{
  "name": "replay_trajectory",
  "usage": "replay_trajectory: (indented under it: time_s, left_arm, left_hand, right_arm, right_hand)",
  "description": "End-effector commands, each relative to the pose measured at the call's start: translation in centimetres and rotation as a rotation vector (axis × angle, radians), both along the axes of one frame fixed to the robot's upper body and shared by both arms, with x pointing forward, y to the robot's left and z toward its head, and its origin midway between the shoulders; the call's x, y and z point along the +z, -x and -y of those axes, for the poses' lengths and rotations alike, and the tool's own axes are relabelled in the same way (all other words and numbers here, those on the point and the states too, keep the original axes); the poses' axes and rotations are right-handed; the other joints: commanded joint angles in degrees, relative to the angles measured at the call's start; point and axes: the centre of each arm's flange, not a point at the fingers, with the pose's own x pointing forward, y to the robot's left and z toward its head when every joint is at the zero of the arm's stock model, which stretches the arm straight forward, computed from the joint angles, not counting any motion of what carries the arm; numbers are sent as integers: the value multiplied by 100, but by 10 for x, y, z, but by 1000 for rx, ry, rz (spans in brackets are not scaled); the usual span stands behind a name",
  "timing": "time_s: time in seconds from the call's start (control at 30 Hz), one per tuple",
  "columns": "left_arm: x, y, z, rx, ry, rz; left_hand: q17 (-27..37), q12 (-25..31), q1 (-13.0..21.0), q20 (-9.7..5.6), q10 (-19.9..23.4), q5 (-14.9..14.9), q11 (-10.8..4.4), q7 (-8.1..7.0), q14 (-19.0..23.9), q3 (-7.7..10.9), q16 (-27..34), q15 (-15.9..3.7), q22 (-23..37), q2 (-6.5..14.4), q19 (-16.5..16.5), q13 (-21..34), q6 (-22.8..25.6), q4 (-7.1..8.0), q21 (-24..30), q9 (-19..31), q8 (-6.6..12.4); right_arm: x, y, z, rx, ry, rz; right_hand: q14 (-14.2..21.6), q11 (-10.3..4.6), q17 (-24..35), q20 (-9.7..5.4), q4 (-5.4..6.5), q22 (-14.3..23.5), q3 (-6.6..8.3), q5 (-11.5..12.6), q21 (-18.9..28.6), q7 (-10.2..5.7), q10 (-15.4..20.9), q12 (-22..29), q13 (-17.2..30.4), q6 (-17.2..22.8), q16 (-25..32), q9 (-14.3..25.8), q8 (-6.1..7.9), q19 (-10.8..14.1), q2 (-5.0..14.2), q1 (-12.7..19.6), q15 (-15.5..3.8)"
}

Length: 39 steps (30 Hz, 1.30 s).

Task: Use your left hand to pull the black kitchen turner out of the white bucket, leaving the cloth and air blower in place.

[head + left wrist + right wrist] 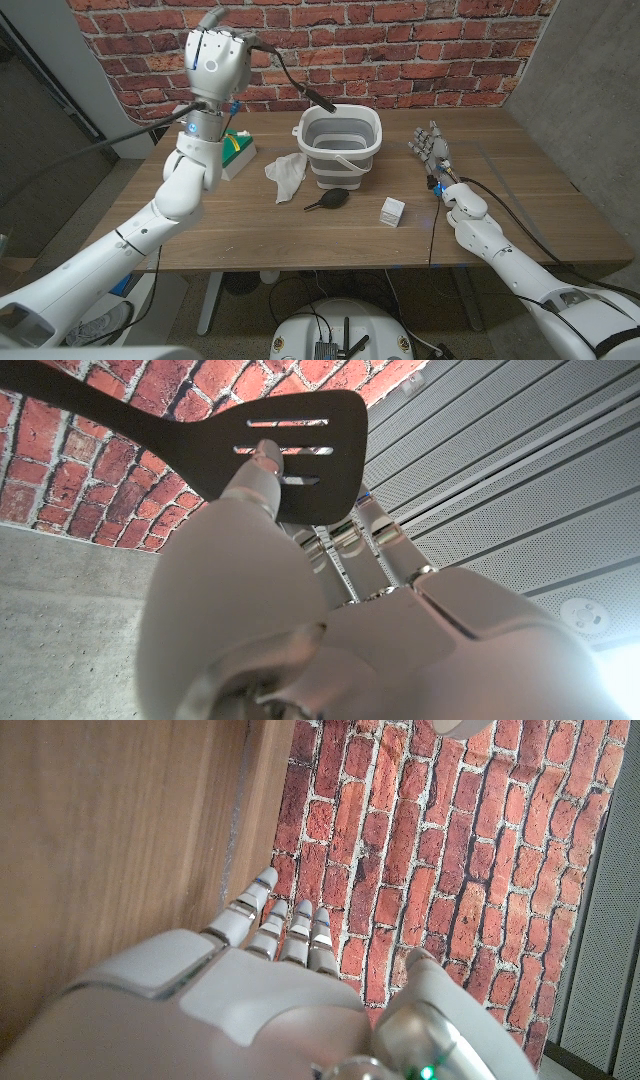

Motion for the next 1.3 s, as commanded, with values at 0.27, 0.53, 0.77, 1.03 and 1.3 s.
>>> replay_trajectory:
  time_s: [0.27,0.53,0.77,1.03,1.3]
  left_arm:
    - [17,27,-15,122,-34,74]
    - [23,37,-22,174,-51,58]
    - [28,47,-25,226,-61,60]
    - [29,53,-29,261,-62,31]
    - [25,53,-35,293,-13,-36]
  left_hand:
    - [311,45,5,-848,42,41,27,-33,219,-36,-15,-418,13,70,-24,14,29,13,-8,16,44]
    - [319,39,21,-847,34,44,21,-44,232,-48,-26,-418,14,73,-28,14,37,9,-11,17,49]
    - [312,37,35,-846,29,45,15,-45,221,-61,-53,-419,15,79,-30,14,29,8,-13,19,46]
    - [333,38,40,-847,34,43,14,-49,229,-72,-51,-418,15,86,-32,15,20,8,-14,19,43]
    - [336,35,48,-846,32,43,14,-50,227,-84,-65,-418,16,88,-33,14,25,8,-15,19,47]
  right_arm:
    - [2,-1,-2,2,2,3]
    - [6,3,-1,-4,17,11]
    - [8,1,-1,-3,18,10]
    - [8,-2,-3,0,20,4]
    - [10,-5,-4,1,24,-3]
  right_hand:
    - [16,3,-9,-41,32,14,31,19,-29,1,37,-4,14,49,53,28,12,7,158,-33,-87]
    - [11,2,-13,-44,33,14,32,18,-29,1,36,-5,14,48,55,28,11,4,156,-36,-99]
    - [15,5,-19,-42,34,14,34,18,-27,-2,38,-4,14,54,58,28,13,5,155,-36,-90]
    - [10,3,-23,-46,35,14,36,17,-27,-1,37,-5,13,54,58,28,12,5,154,-38,-87]
    - [8,4,-27,-48,37,14,38,17,-27,-2,40,-4,13,54,59,28,12,3,155,-39,-92]
